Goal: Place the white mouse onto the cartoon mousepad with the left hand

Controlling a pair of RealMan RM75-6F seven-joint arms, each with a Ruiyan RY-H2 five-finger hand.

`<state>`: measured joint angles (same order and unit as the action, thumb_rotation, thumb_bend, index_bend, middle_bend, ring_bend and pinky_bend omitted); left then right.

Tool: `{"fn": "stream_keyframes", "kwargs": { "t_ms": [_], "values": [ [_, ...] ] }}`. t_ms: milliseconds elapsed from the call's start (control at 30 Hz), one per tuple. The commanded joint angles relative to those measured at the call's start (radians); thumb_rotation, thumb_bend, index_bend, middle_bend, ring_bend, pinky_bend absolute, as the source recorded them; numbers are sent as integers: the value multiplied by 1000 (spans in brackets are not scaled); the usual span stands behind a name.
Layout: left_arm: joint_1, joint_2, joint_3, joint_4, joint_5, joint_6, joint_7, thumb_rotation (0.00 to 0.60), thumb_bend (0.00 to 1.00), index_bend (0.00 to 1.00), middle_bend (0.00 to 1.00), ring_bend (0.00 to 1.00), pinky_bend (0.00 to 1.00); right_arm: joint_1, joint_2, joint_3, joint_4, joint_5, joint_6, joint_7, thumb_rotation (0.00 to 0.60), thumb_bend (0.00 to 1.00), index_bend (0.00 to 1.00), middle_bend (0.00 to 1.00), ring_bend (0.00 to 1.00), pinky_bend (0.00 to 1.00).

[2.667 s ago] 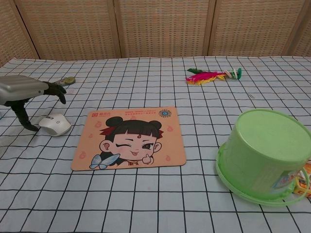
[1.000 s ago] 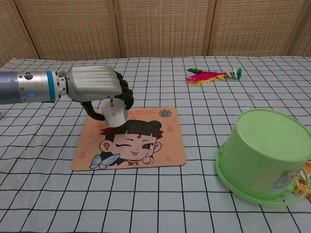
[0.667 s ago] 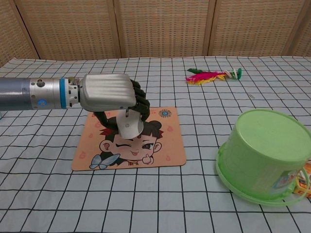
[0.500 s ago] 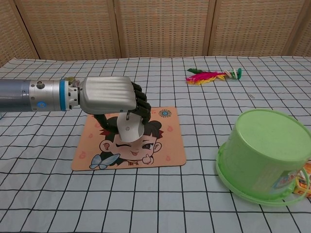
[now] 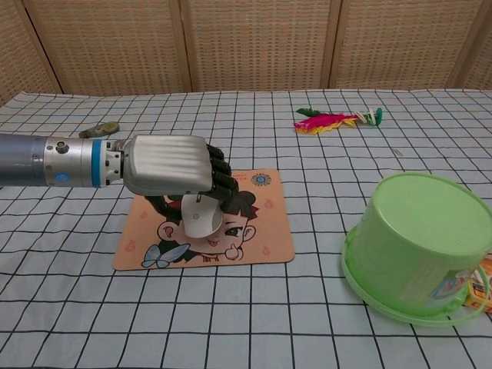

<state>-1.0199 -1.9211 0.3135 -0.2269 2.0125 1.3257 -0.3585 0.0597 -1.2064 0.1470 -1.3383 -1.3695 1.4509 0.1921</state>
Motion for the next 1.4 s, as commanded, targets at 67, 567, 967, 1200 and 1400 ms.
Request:
{"fn": "stream_keyframes", "kwargs": {
  "t_ms": [67,567,967,1200,1400],
  "values": [
    [3,-6,8,8,-4,-14,2,600,381,500,247,256,315,1,-2,-1,0,-1,-1,-4,600,76,123,0,0,0],
    [24,-10,11,13,-39,-12,8,600,257,184,0,7,143,1,-6,-2,-3,-7,4,-15,600,75,123,0,0,0],
    [86,48,-26,-15,-94,105,32,600,205,154,0,0,130,-4,0,-9,-19,-29,21,-11,600,76,123,0,0,0],
    [241,139,-129,-209,-230,197,99,600,204,151,0,0,119,-3,3,-19,-27,-52,27,-5,600,76,123,0,0,0],
    [463,371,-167,-800,-403,187,372,600,184,144,0,0,30,0,7,-35,-42,-88,36,-11,600,75,123,0,0,0]
  ]
}}
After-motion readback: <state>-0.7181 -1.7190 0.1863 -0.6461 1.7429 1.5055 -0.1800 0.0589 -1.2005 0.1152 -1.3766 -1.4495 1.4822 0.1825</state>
